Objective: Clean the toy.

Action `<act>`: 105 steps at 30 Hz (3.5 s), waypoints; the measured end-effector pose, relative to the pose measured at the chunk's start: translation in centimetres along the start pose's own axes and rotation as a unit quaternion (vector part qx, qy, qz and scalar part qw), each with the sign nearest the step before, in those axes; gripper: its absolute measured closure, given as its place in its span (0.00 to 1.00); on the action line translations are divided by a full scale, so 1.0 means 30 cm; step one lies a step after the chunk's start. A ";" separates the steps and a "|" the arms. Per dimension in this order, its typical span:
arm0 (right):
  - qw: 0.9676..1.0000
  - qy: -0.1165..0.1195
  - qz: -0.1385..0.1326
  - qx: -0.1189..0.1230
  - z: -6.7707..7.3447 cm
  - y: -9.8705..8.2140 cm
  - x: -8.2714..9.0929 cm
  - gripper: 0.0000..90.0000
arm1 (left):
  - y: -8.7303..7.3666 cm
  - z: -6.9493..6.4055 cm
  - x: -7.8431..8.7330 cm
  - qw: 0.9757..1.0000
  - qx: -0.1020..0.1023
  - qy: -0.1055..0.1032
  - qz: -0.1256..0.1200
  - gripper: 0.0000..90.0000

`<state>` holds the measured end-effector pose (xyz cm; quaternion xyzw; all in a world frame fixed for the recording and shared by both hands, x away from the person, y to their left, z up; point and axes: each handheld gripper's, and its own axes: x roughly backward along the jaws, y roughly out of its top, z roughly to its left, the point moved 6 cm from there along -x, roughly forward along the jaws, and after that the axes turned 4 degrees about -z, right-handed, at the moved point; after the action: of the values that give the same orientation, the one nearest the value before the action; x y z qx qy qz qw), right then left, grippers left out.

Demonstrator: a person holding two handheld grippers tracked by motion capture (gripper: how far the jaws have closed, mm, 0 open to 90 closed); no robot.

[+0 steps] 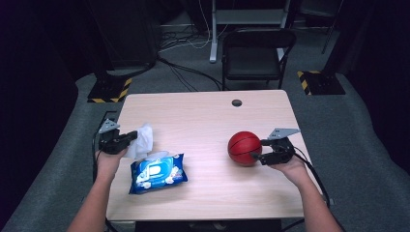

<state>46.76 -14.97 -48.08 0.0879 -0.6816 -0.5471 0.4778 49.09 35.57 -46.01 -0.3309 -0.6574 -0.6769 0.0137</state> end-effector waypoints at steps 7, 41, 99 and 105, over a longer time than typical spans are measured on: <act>1.000 0.002 0.002 0.003 0.000 -0.001 -0.004 0.30 | -0.084 0.094 0.034 0.999 0.027 0.028 0.011 0.99; 1.000 0.013 -0.019 -0.018 0.027 0.052 0.009 0.29 | 0.090 -0.485 -0.181 0.990 -0.060 -0.129 0.011 0.47; 1.000 0.012 -0.012 0.009 0.081 0.079 -0.017 0.30 | 0.056 -0.814 -0.338 0.971 -0.093 -0.213 0.051 0.46; 1.000 0.002 -0.024 0.006 0.088 0.097 0.010 0.28 | 0.075 -0.782 -0.294 0.973 -0.101 -0.205 0.043 0.45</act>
<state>45.80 -12.27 -45.34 0.1080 -0.6818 -0.5539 0.4655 46.91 10.49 -46.19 -0.4902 -0.5597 -0.6562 -0.1259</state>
